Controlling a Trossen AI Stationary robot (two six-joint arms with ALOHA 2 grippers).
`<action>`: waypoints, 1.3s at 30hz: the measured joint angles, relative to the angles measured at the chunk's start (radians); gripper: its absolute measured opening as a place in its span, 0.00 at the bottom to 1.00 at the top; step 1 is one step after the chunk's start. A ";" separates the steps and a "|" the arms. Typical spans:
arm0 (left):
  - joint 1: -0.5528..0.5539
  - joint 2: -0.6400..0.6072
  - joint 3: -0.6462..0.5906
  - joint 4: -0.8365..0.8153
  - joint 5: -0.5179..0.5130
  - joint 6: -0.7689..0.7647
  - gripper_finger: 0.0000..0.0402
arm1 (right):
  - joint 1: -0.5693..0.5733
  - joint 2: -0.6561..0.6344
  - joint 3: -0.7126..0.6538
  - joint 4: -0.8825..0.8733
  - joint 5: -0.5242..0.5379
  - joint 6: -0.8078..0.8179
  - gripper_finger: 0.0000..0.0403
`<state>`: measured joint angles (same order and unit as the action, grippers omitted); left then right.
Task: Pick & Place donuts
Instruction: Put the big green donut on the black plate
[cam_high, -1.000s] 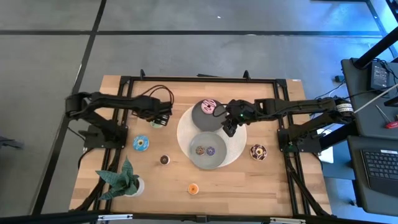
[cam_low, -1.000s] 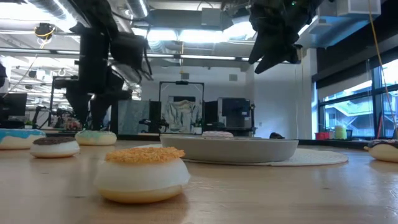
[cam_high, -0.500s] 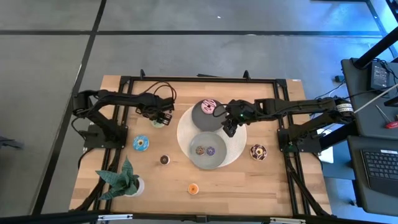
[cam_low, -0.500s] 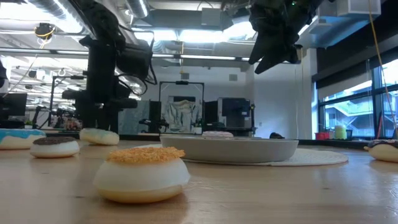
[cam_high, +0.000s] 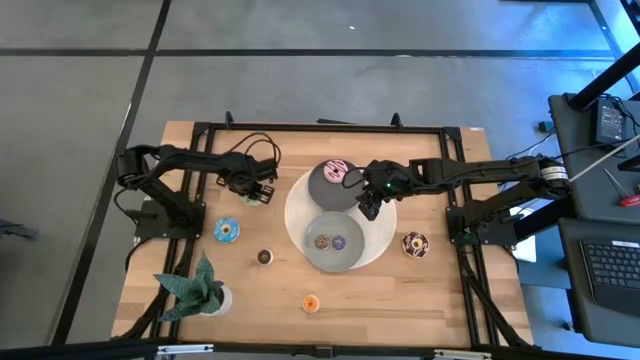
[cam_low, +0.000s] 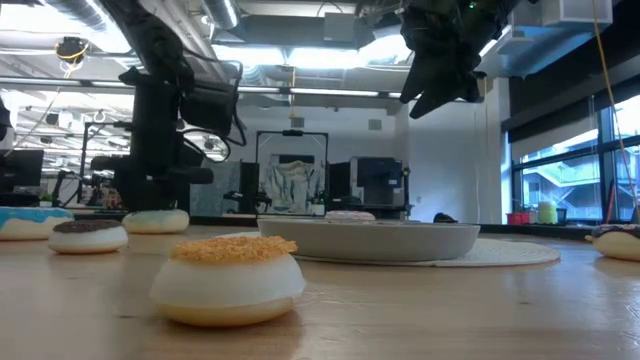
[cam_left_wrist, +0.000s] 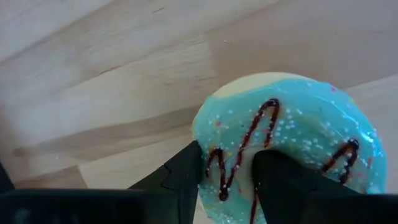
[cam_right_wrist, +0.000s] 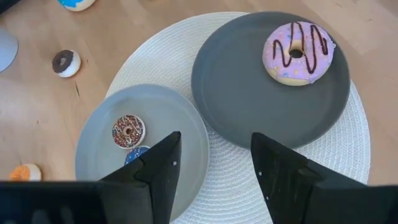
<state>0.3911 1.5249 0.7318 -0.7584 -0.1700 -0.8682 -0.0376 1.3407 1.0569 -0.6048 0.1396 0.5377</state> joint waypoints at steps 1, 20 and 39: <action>-0.004 0.000 0.000 0.001 -0.001 0.000 0.32 | 0.000 0.000 0.000 0.000 0.000 0.000 0.49; -0.011 -0.082 0.142 0.069 0.026 0.180 0.16 | -0.007 -0.007 0.000 -0.060 -0.005 0.032 0.49; -0.189 0.353 0.714 0.146 0.042 0.457 0.16 | -0.010 -0.148 0.000 -0.296 0.078 0.158 0.49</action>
<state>0.2020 1.8784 1.4461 -0.6123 -0.1280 -0.4113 -0.0476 1.1924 1.0565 -0.9012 0.2173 0.6957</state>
